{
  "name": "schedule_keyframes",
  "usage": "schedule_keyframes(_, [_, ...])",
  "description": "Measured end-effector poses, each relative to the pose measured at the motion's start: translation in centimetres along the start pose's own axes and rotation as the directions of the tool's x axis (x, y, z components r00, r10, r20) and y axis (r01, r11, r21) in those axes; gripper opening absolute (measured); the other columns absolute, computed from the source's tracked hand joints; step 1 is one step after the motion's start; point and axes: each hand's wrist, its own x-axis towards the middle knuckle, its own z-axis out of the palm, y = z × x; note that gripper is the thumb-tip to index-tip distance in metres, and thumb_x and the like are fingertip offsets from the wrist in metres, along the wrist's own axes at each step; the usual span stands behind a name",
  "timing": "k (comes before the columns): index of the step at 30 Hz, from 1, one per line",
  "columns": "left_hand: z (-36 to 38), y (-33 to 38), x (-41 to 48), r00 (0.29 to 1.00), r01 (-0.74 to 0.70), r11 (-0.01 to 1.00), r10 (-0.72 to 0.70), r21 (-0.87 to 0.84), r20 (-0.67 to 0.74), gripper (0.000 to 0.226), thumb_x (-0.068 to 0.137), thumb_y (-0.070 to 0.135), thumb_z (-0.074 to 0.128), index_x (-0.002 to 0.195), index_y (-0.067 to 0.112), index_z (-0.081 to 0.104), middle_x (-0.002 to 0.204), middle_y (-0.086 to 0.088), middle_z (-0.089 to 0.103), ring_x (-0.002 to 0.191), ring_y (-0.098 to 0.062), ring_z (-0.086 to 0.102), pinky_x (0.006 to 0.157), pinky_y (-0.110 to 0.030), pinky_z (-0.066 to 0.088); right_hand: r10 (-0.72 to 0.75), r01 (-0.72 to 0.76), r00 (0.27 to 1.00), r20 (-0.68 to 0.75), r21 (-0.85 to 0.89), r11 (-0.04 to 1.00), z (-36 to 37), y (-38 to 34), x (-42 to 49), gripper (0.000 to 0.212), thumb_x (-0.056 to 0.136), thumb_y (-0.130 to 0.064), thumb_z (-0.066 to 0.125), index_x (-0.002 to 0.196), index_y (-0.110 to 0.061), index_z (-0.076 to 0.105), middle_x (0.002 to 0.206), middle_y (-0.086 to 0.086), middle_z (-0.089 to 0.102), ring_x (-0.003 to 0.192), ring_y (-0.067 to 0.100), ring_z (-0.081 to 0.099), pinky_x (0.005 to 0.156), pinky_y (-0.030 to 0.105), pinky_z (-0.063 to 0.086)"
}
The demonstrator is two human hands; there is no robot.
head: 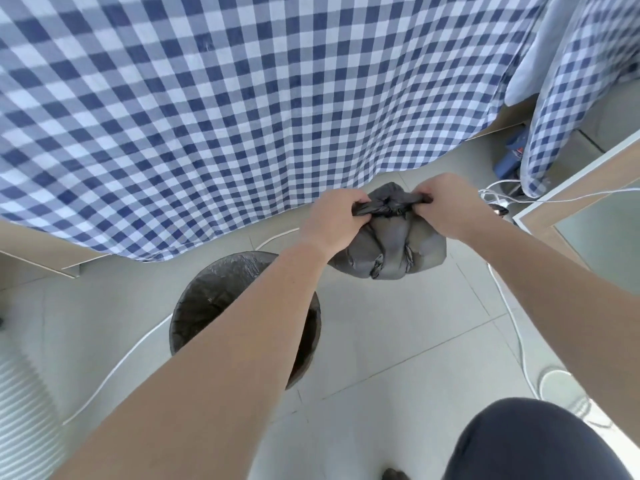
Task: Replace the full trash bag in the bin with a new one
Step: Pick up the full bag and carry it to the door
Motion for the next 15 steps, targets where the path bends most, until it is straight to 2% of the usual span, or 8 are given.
schedule_keyframes(3, [-4.5, 2.8, -1.7, 1.0, -0.01, 1.0, 0.01, 0.0, -0.02, 0.017, 0.098, 0.024, 0.07, 0.111, 0.029, 0.079, 0.106, 0.011, 0.077, 0.101, -0.012, 0.069, 0.089, -0.03, 0.052, -0.021, 0.021, 0.999, 0.028, 0.002, 1.0, -5.0, -2.9, -1.7, 0.016, 0.085, -0.01, 0.061, 0.076, -0.02, 0.068, 0.07, 0.001, 0.055, 0.08, 0.032, 0.056, 0.068, 0.037, 0.044])
schedule_keyframes(6, [-9.6, 6.0, -3.6, 1.0, 0.009, 1.0, -0.009, -0.003, -0.005, 0.014, 0.097, 0.027, 0.069, 0.103, 0.034, 0.079, 0.095, 0.017, 0.075, 0.093, -0.009, 0.066, 0.084, -0.029, 0.05, -0.044, 0.044, 0.998, 0.054, 0.012, 0.999, -10.0, -5.6, -3.3, 0.014, 0.087, -0.012, 0.062, 0.084, -0.02, 0.073, 0.072, 0.0, 0.055, 0.08, 0.029, 0.055, 0.068, 0.032, 0.036])
schedule_keyframes(9, [-15.0, 9.5, -5.7, 1.0, 0.025, 1.0, -0.025, -0.019, -0.004, 0.017, 0.098, 0.029, 0.068, 0.11, 0.033, 0.08, 0.101, 0.015, 0.076, 0.096, -0.008, 0.065, 0.088, -0.031, 0.052, -0.06, 0.059, 0.995, 0.078, 0.018, 0.998, -15.1, -8.2, -5.1, 0.014, 0.088, -0.015, 0.062, 0.078, -0.021, 0.069, 0.069, -0.004, 0.056, 0.078, 0.027, 0.057, 0.067, 0.035, 0.041])
schedule_keyframes(12, [-20.5, 13.1, -8.3, 0.999, 0.04, 0.999, -0.04, -0.005, -0.003, 0.019, 0.099, 0.029, 0.068, 0.114, 0.032, 0.08, 0.104, 0.016, 0.076, 0.098, -0.006, 0.065, 0.09, -0.028, 0.051, -0.066, 0.065, 0.992, 0.103, 0.017, 0.998, -20.4, -11.5, -7.1, 0.011, 0.089, -0.018, 0.062, 0.084, -0.02, 0.072, 0.072, -0.004, 0.06, 0.081, 0.027, 0.06, 0.072, 0.039, 0.05])
schedule_keyframes(15, [-25.6, 16.7, -10.6, 0.998, 0.055, 0.998, -0.055, -0.005, -0.023, 0.019, 0.098, 0.028, 0.068, 0.113, 0.033, 0.08, 0.105, 0.017, 0.076, 0.101, -0.005, 0.065, 0.091, -0.026, 0.05, -0.095, 0.09, 0.99, 0.108, 0.052, 0.995, -25.3, -14.5, -9.0, 0.012, 0.089, -0.019, 0.065, 0.078, -0.024, 0.065, 0.068, -0.008, 0.054, 0.079, 0.024, 0.057, 0.068, 0.035, 0.042])
